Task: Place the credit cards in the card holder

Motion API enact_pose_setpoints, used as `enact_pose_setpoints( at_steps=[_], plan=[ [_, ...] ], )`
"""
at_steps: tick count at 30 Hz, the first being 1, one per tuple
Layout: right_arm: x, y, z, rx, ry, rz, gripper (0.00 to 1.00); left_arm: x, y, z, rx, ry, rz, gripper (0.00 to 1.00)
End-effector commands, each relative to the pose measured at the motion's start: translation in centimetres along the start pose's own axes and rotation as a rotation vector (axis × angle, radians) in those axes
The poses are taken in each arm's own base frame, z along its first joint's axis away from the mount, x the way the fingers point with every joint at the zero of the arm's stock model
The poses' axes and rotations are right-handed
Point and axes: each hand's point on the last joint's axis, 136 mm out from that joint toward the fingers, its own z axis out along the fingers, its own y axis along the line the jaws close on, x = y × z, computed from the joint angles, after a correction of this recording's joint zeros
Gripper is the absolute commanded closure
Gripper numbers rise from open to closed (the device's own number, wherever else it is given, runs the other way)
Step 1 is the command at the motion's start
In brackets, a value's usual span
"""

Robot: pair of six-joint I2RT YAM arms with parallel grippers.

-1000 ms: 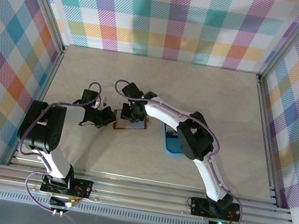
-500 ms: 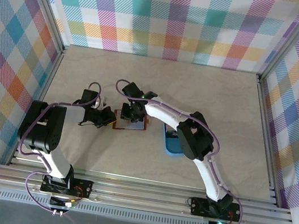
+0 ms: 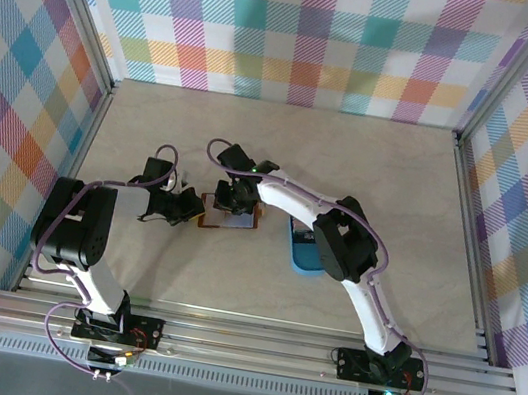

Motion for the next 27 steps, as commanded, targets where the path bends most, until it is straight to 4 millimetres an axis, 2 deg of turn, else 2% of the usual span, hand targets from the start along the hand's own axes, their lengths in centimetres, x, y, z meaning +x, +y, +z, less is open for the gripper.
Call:
enact_pose_setpoints(
  at_steps=[1, 10, 16, 21, 27],
  plan=[
    [0.8, 3.3, 0.4, -0.123, 0.027, -0.018, 0.78, 0.7, 0.2, 0.2, 0.003, 0.027, -0.006, 0.94],
    [0.6, 3.4, 0.1, -0.126, 0.018, -0.020, 0.78, 0.8, 0.2, 0.1, 0.002, 0.028, -0.008, 0.93],
    [0.1, 2.7, -1.1, -0.092, -0.013, -0.035, 0.67, 0.8, 0.1, 0.0, 0.001, 0.025, -0.006, 0.94],
    [-0.7, 1.3, -3.7, -0.027, -0.064, -0.079, 0.62, 0.7, -0.1, -0.2, 0.003, 0.019, 0.001, 0.93],
    [-0.9, -1.5, -7.2, 0.007, -0.106, -0.095, 0.58, 0.5, -0.5, -0.4, 0.016, 0.011, 0.008, 0.93]
  ],
)
